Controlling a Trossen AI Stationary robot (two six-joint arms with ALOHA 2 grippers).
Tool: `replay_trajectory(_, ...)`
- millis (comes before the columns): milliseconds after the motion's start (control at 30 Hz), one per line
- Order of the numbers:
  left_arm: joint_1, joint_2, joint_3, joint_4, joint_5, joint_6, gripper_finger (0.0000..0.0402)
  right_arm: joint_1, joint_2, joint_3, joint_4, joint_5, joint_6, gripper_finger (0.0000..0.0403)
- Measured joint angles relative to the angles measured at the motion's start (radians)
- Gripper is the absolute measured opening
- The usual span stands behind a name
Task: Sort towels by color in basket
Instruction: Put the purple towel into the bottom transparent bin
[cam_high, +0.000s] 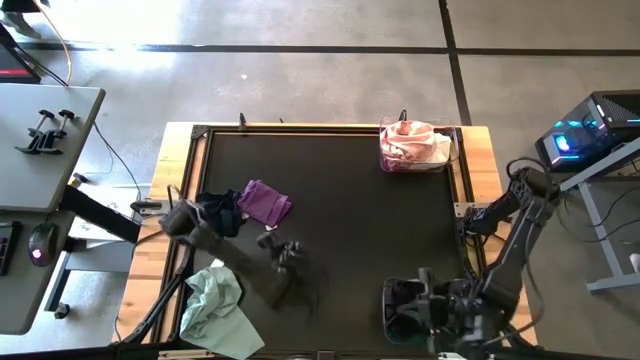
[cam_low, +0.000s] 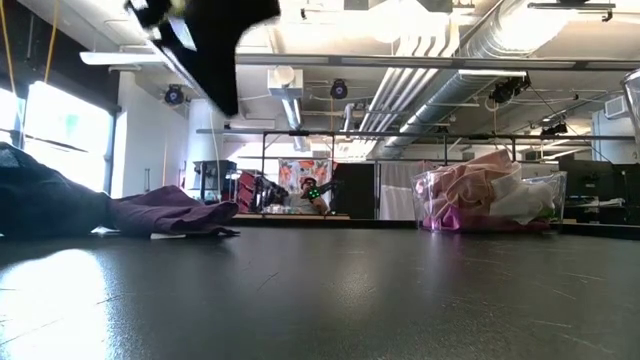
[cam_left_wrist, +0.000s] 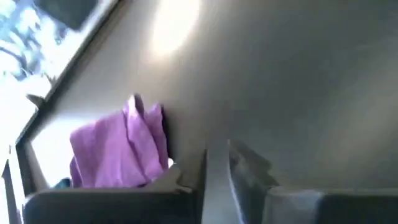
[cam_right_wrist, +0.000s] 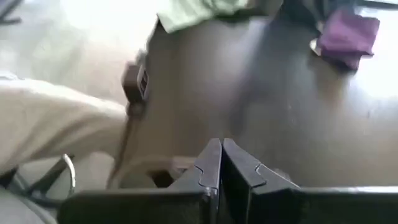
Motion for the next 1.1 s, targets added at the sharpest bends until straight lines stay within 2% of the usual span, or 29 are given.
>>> replay_trajectory(133, 0.105, -0.092, -0.18, 0.014, 0.082, -0.005, 0.0112, -0.025, 0.005, -0.041, 0.006, -0.11, 0.011, 0.0)
replay_trajectory(267, 0.206, -0.205, -0.346, 0.062, 0.131, -0.001, 0.0171, -0.029, 0.006, -0.062, 0.024, -0.123, 0.019, 0.0)
replay_trajectory(400, 0.305, -0.32, -0.51, 0.246, 0.163, 0.087, 0.0217, -0.028, 0.007, -0.064, 0.033, -0.122, 0.013, 0.0)
replay_trajectory(533, 0.401, -0.406, -0.656, 0.426, 0.22, 0.15, 0.0237, -0.028, 0.008, -0.064, 0.05, -0.119, 0.011, 0.0)
replay_trajectory(700, 0.492, -0.414, -0.818, 0.635, 0.297, 0.21, 0.0238, -0.028, 0.008, -0.064, 0.05, -0.111, 0.011, 0.0)
replay_trajectory(867, 0.526, -0.414, -0.932, 0.894, 0.359, 0.313, 0.0227, -0.028, 0.008, -0.064, 0.053, -0.11, 0.011, 0.0)
replay_trajectory(967, 0.518, -0.411, -0.957, 0.987, 0.358, 0.337, 0.0193, -0.028, 0.008, -0.064, 0.052, -0.093, 0.01, 0.0)
replay_trajectory(1100, 0.493, -0.41, -0.959, 1.042, 0.368, 0.387, 0.0112, -0.029, 0.008, -0.064, 0.05, -0.069, -0.01, 0.0)
